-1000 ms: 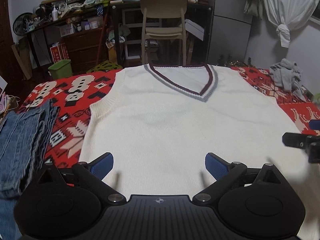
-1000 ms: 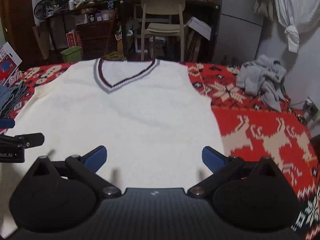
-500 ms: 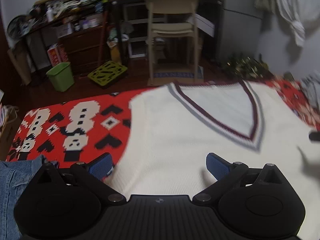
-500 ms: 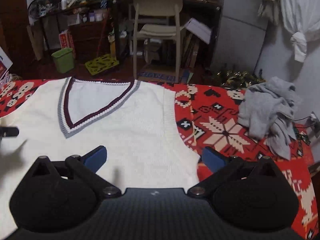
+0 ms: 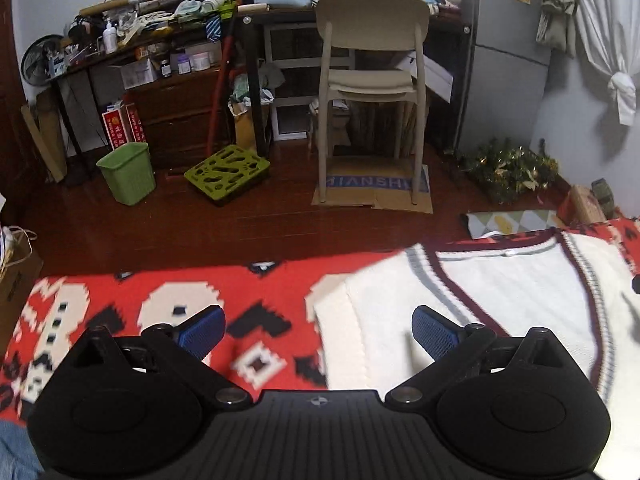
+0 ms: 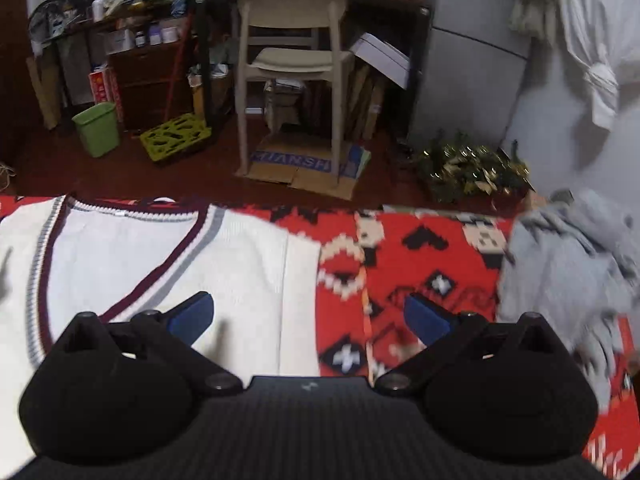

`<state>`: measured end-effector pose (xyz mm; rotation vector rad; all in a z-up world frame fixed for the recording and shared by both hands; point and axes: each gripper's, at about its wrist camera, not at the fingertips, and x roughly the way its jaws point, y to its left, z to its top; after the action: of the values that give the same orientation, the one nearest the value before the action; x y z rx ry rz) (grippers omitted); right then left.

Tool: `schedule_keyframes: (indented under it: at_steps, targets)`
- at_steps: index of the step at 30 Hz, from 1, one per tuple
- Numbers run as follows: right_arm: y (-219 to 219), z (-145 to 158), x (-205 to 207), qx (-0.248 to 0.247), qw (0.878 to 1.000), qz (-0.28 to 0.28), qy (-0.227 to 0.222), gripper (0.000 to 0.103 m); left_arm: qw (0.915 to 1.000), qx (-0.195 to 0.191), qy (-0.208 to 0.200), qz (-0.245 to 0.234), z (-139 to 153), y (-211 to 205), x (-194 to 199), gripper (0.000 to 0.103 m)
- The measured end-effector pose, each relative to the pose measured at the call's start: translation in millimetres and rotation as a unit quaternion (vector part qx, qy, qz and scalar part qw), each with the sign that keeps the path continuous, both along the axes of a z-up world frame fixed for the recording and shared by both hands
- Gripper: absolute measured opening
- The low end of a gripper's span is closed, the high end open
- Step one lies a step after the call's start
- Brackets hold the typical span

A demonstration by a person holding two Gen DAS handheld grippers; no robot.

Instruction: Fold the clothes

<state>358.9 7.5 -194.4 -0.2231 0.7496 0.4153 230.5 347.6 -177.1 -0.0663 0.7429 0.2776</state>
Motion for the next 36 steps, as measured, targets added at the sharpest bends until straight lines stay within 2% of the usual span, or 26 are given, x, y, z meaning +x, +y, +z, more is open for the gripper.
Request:
schedule_keyframes:
  at_steps: [5,7,9,11,13,14,17,18,20,23,28,32,33,34,36]
  targets:
    - [7.8,-8.6,26.3,-0.024,0.999,0.025,-0.007,0.102,0.9991,-0.011,0.029,-0.031,-12.2,14.0,22.7,0.101]
    - [11.9,-10.4,34.6,-0.038,0.999,0.032,-0.016,0.102,0.9991,-0.015,0.027,-0.028,-11.9,18.3,28.7,0.1]
    - [12.5,-8.9,43.2,-0.032,0.999,0.034,-0.018,0.102,0.9992,-0.018,0.025,-0.025,-11.4,22.5,34.6,0.1]
    - [12.8,-6.7,52.7,-0.021,0.999,0.034,-0.019,0.095,0.9987,-0.022,0.035,-0.03,-11.3,23.2,41.5,0.1]
    - [15.0,-5.9,63.9,-0.021,0.999,0.031,-0.014,0.074,0.9979,-0.021,0.047,-0.038,-11.7,23.2,47.7,0.094]
    - [16.7,-6.8,69.2,-0.025,0.999,0.032,-0.008,0.058,0.9975,-0.02,0.054,-0.042,-11.8,23.1,50.9,0.086]
    - [19.6,-6.7,78.0,-0.015,0.998,0.053,0.013,0.04,0.9962,-0.029,0.059,-0.057,-9.3,22.8,52.5,0.075]
    - [22.0,-6.9,77.8,-0.019,0.998,0.06,0.012,0.04,0.9958,-0.032,0.06,-0.062,-9.1,22.7,52.5,0.071]
    - [26.3,-8.0,77.0,-0.026,0.997,0.073,0.011,0.033,0.995,-0.039,0.061,-0.07,-8.9,23.8,52.5,0.068]
    - [25.5,-7.8,78.3,-0.014,0.997,0.075,0.019,0.031,0.9944,-0.042,0.063,-0.074,-8.7,23.7,53.2,0.062]
    - [11.5,-7.0,84.3,0.024,0.998,0.051,0.039,0.032,0.9942,-0.042,0.066,-0.074,-8.7,21.7,54.9,0.06]
    - [8.3,-10.1,85.6,0.028,0.996,0.062,0.053,0.031,0.994,-0.042,0.069,-0.074,-8.7,20.2,56.2,0.06]
    - [8.8,-10.3,85.7,0.027,0.996,0.064,0.054,0.028,0.994,-0.042,0.069,-0.074,-8.7,19.8,56.5,0.061]
    - [9.2,-10.6,85.8,0.027,0.996,0.066,0.055,0.018,0.9939,-0.042,0.07,-0.074,-8.7,19.4,56.9,0.061]
    - [13.5,-11.7,81.2,0.022,0.996,0.072,0.046,0.01,0.9939,-0.041,0.072,-0.073,-8.2,19.0,58.1,0.061]
